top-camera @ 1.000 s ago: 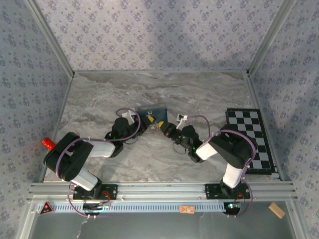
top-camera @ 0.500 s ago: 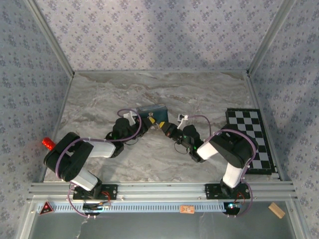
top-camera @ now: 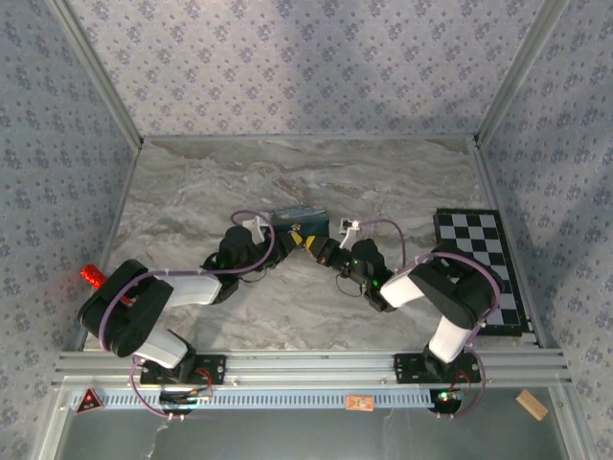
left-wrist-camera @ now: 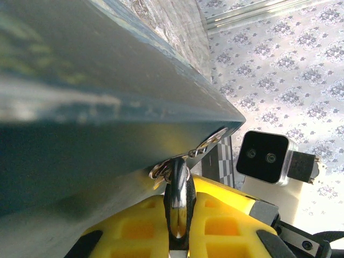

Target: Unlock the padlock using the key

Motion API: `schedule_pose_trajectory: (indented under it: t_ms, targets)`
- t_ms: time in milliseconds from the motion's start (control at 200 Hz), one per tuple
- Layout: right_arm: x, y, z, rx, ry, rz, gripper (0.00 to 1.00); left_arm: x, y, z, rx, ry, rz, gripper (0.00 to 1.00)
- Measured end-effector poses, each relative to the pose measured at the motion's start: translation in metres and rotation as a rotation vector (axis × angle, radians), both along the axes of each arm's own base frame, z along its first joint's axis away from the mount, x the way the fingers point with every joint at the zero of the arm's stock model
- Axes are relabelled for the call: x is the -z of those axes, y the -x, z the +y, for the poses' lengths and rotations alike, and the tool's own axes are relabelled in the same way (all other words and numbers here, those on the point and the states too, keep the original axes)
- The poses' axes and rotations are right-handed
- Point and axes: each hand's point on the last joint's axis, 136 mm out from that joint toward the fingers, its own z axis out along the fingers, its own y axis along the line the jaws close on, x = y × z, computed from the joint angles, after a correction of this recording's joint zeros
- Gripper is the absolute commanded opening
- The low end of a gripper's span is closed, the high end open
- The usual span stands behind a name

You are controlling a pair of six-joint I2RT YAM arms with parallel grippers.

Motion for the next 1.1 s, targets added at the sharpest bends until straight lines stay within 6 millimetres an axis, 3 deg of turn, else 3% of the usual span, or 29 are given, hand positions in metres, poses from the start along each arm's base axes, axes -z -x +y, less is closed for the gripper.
schedule_pose_trajectory:
  t_ms: [190,325,515,1099]
  targets:
    - [-0.003,0.000,-0.011,-0.005,-0.006,0.010,0.43,0.001,0.000,0.002,0.016,-0.003,0.001,0.00]
    - [-0.007,0.003,-0.022,-0.001,-0.017,0.012,0.54,0.001,-0.002,0.006,0.023,0.000,0.007,0.00]
    - [-0.006,0.010,-0.022,-0.031,-0.036,0.015,0.57,-0.001,-0.005,0.010,0.027,0.010,0.009,0.00]
    - [-0.004,0.016,0.007,-0.133,-0.094,0.019,0.57,-0.007,-0.011,0.016,0.007,0.032,0.016,0.00]
